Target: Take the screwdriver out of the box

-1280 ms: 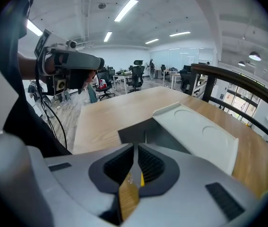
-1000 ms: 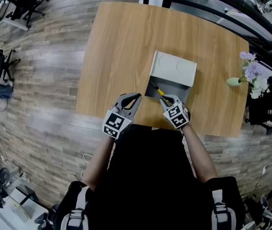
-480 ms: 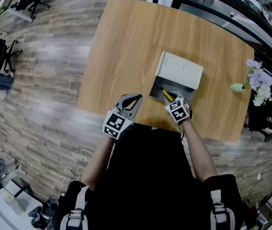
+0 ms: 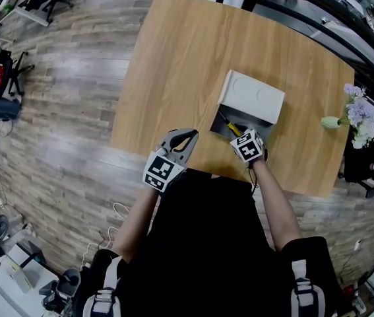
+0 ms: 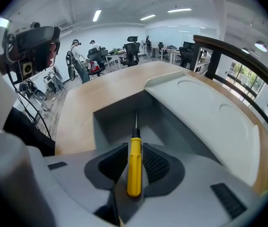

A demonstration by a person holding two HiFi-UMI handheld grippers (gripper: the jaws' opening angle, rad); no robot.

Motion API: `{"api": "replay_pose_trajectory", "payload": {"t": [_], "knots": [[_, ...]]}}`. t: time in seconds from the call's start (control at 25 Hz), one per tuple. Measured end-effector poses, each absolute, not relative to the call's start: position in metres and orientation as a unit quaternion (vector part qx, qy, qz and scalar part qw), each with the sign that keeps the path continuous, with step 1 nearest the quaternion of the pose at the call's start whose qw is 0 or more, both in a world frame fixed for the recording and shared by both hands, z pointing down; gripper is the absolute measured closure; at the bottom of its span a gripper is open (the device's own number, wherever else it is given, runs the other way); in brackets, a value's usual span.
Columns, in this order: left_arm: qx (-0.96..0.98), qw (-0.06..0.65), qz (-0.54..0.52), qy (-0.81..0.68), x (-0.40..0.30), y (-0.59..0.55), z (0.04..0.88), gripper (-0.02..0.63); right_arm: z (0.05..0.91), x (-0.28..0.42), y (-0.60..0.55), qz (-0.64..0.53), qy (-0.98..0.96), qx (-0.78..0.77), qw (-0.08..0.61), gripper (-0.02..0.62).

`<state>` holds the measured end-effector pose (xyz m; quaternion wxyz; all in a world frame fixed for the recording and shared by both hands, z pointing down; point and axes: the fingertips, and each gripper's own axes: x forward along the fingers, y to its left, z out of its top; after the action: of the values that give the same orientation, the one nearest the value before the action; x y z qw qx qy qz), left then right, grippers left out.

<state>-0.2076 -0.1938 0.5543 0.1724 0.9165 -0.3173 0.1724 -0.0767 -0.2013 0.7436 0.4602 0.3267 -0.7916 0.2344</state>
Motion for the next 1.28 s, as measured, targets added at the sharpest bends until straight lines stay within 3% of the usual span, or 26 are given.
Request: {"api": "replay_pose_trajectory", "payload": {"t": [1.28], "knots": [[0.919,0.166,0.185,-0.307,-0.212,-0.194,0.554,0.583,0.766,-0.074,-0.21,0.227,-0.774,0.315,0.5,0.506]]}}
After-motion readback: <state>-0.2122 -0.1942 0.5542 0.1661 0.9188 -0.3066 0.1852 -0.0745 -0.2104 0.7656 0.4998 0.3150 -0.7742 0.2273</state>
